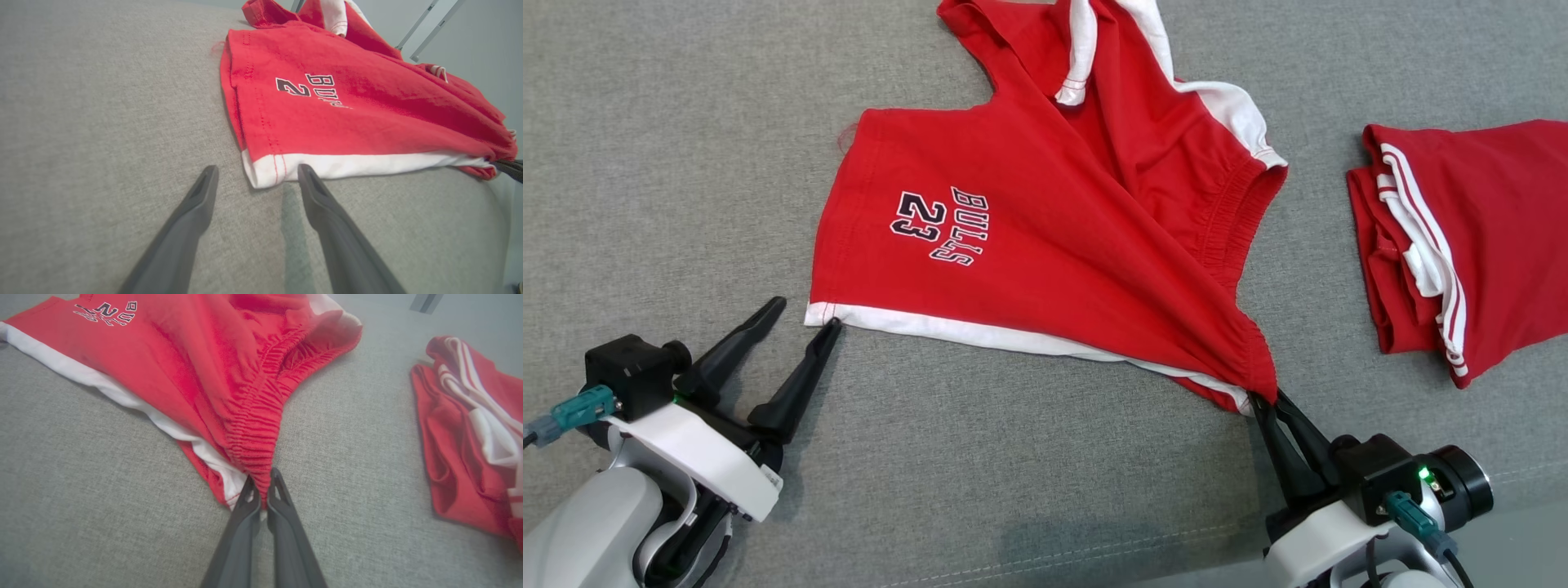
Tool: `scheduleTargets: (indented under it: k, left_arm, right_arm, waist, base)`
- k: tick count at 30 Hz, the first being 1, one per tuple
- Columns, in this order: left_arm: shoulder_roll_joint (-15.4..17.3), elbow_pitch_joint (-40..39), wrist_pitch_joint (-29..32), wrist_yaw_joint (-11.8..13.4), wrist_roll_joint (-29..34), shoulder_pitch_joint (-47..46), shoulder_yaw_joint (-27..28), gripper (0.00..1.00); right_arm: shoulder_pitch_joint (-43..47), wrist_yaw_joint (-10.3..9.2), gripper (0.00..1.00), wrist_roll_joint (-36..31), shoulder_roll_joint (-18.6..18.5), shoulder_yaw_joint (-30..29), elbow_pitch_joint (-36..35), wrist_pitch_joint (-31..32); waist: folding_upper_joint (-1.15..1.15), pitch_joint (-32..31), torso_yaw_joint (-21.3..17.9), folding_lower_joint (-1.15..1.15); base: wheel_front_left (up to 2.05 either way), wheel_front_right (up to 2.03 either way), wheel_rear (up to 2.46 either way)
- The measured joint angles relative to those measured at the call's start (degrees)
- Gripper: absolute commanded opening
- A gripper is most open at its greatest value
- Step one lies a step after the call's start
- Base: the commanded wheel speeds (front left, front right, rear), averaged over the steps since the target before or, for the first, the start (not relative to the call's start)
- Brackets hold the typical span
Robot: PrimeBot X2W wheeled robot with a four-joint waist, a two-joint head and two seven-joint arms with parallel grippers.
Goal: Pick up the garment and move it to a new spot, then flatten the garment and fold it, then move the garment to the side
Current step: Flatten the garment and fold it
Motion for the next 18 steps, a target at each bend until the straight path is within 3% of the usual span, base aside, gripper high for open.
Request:
scheduleTargets:
  k: [18]
  left_arm:
    - [0.6,-1.88,-0.09,0.0,2.78,0.01,-2.85,1.0]
  right_arm:
    - [-0.18,-0.01,0.0,0.69,-0.02,0.21,0.88,-0.92]
  waist:
    - [0.0,-0.49,0.08,0.0]
  base:
    - [0.0,0.0,0.0]
